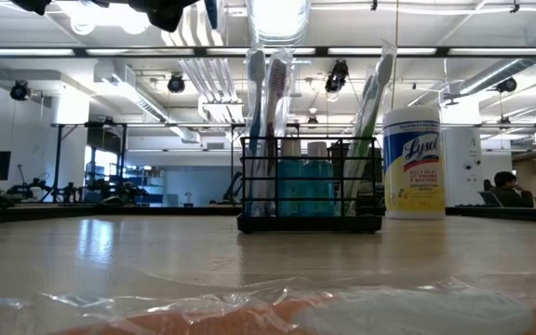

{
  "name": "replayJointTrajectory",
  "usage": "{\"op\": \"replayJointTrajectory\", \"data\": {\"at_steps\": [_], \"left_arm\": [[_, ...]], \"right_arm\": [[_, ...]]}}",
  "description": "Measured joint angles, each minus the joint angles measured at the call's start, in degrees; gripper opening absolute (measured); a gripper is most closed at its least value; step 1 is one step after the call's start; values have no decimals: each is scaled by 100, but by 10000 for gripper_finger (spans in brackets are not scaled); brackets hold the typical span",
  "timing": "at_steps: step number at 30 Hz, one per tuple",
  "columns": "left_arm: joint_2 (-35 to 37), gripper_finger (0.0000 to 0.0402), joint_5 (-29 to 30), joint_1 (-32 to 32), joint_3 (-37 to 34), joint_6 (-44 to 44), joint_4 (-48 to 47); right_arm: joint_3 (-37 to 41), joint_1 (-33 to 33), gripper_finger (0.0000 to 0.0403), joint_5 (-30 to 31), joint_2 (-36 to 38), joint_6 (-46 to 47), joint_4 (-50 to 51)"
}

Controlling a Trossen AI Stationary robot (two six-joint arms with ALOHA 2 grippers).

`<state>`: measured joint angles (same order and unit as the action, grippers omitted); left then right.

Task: Pick & Place toothbrushing station
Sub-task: Put the blue toothbrush into the mesh organizer

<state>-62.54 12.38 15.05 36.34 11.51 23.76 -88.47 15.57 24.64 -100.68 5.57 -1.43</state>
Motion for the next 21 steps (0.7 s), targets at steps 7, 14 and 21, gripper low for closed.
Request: {"op": "replayJointTrajectory", "data": {"at_steps": [7, 14, 21], "left_arm": [[0, 26, -21, -6, 0, -12, -49], [56, 100, -71, 2, 0, -72, -225], [467, 185, -56, 7, 0, -279, -843]], "right_arm": [[-2, 4, 32, -218, 0, -575, 0], [0, 7, 13, -340, 93, -899, 122], [53, 172, 11, 125, 496, -1150, 325]]}}
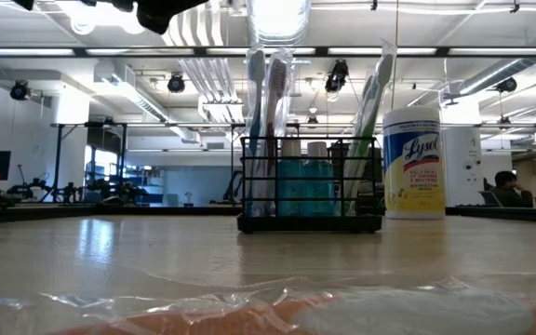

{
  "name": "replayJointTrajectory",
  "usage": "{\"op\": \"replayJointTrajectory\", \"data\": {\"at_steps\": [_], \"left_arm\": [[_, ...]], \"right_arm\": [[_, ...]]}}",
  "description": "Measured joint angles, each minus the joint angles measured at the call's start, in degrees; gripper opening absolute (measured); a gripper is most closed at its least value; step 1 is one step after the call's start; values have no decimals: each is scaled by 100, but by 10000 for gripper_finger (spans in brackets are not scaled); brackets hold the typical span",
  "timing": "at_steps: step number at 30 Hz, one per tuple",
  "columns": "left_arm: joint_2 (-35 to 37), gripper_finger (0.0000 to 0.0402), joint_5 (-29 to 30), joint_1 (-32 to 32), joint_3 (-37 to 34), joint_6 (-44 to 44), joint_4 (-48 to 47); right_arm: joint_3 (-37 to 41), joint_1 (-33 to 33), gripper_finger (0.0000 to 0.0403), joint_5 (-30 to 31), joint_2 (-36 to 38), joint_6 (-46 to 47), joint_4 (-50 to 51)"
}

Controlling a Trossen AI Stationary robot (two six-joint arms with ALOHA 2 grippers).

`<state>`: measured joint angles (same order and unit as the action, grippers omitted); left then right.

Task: Pick & Place toothbrushing station
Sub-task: Put the blue toothbrush into the mesh organizer

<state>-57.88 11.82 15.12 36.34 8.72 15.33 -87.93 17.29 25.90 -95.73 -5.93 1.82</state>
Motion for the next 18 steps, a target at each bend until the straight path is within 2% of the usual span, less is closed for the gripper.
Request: {"op": "replayJointTrajectory", "data": {"at_steps": [3, 7, 10, 13, 15, 18], "left_arm": [[281, 202, -136, 19, 0, -229, -630], [653, 206, -653, 34, -2, -395, -1359], [890, 202, -1249, 53, -142, -425, -1478], [1139, 201, -1749, 61, -477, -427, -1202], [1321, 202, -1933, 58, -770, -408, -913], [1587, 201, -2033, 58, -1218, -387, -551]], "right_arm": [[32, 90, 11, 424, 312, -155, 398], [327, 138, 11, 481, 876, -316, 578], [720, 127, 12, 477, 1407, -713, 530], [1260, -3, 12, 460, 2066, -1090, 511], [1688, -197, 12, 264, 2508, -1102, 473], [2393, -663, 12, -653, 3067, -1073, 166]]}}
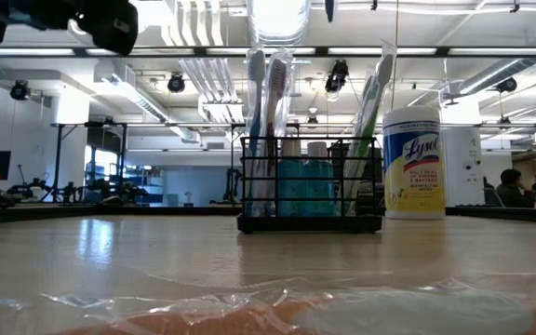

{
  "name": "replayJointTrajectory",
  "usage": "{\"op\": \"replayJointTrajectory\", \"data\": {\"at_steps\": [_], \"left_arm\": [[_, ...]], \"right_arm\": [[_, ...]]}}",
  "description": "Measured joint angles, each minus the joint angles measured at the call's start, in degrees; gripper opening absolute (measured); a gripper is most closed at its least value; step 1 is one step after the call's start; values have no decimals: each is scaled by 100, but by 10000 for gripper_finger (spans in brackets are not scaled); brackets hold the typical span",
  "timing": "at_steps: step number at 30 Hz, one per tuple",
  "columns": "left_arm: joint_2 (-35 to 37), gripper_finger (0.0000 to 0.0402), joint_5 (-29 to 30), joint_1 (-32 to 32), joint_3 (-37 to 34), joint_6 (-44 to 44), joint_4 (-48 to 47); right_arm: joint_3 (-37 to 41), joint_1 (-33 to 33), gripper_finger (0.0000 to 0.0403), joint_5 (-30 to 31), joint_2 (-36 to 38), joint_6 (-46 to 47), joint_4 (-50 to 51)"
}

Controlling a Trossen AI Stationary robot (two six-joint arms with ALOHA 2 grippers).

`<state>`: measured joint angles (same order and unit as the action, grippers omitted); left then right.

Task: Pick & Place toothbrushing station
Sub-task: Put the blue toothbrush into the mesh organizer

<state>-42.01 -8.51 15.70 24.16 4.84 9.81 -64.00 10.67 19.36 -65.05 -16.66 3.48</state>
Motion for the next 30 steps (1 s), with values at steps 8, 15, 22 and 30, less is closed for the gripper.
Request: {"op": "replayJointTrajectory", "data": {"at_steps": [8, 15, 22, 30], "left_arm": [[494, 202, -2, 0, -729, 87, 591], [660, 201, -2, 0, -848, 76, 672], [659, 201, -2, 0, -848, 90, 676], [659, 202, -2, 0, -848, 170, 729]], "right_arm": [[1620, -1637, 13, -2702, 833, 62, -805], [2785, -2699, 13, -3970, 747, 246, -2138], [3366, -2933, 13, -4617, 285, 701, -3197], [3568, -2806, 13, -4930, -302, 1160, -3960]]}}
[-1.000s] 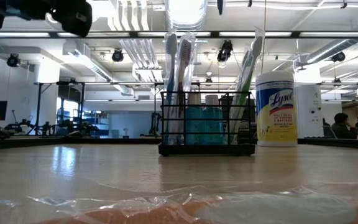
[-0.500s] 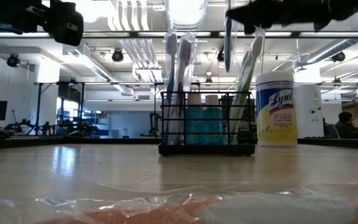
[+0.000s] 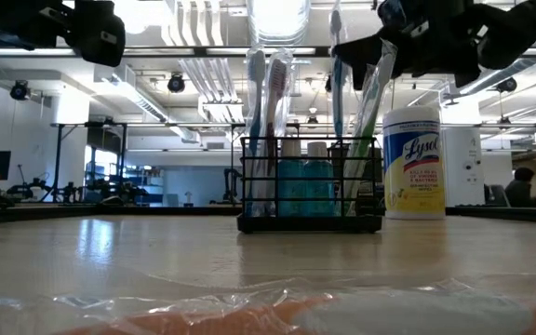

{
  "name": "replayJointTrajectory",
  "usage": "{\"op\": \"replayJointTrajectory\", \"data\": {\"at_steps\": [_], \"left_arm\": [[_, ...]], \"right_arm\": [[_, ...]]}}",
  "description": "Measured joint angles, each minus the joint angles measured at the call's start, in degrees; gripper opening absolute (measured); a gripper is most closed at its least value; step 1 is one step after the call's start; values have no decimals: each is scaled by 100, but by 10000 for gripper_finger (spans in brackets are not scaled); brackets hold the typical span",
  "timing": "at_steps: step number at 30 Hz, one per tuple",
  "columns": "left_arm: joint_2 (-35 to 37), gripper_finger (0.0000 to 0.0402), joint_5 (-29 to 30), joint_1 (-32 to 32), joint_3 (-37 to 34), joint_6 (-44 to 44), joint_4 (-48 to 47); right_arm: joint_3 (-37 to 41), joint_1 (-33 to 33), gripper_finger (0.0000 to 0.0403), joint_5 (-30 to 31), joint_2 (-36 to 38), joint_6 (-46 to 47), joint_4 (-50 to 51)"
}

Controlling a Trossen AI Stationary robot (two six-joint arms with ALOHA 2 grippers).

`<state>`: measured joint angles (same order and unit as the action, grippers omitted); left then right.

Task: Pick & Place toothbrushing station
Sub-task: Put the blue toothbrush into the mesh organizer

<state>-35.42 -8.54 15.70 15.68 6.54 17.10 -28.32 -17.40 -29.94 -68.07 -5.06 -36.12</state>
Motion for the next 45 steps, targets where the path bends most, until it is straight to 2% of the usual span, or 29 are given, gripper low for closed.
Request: {"op": "replayJointTrajectory", "data": {"at_steps": [10, 40, 45], "left_arm": [[0, 202, 0, 0, 0, -116, 6], [-2, 202, -3, 0, -36, -87, -141], [-2, 201, -4, 0, -76, -100, -129]], "right_arm": [[-4, 69, 13, -258, -473, 146, -281], [13, 67, 13, -259, -1038, -197, -268], [16, 67, 43, -254, -1038, -109, -238]]}}
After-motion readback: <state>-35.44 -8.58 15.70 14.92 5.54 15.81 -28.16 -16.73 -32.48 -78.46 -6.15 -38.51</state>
